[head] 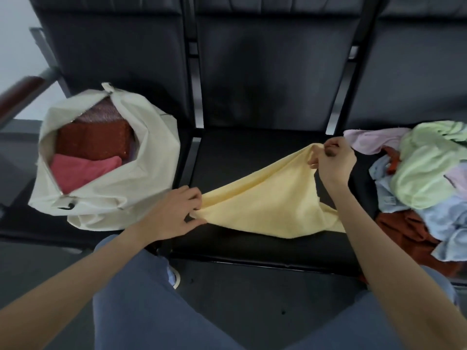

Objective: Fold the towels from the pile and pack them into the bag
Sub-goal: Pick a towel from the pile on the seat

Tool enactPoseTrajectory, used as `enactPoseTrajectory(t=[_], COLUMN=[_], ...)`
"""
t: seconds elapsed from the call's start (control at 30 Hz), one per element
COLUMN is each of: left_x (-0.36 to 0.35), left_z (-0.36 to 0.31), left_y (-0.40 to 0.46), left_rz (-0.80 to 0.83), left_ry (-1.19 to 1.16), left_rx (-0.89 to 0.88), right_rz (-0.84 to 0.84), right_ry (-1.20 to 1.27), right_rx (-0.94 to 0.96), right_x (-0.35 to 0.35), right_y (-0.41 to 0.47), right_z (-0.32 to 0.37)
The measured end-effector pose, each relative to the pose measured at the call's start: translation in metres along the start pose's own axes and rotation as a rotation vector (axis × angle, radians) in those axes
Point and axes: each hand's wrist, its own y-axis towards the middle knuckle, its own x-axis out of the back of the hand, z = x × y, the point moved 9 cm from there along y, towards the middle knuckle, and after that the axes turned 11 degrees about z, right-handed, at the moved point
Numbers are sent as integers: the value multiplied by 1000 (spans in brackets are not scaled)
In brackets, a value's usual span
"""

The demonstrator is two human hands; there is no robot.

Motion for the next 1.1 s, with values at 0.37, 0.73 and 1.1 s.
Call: enactPoseTrajectory(t=[0.37, 0.73, 1.1], left_x=[156, 216, 223], left_z=[-5, 17, 26], left_y=[-2, 0, 66], left_rz=[-500, -716, -250], left_ry=[-116, -601, -1108], left_rx=[93, 285, 330], right_rz=[-223, -200, -73], right_ry=[54, 142, 165], right_rx=[133, 227, 137], right_x=[94, 142, 160], right_y=[-9, -17, 7], right_z=[88, 125, 114])
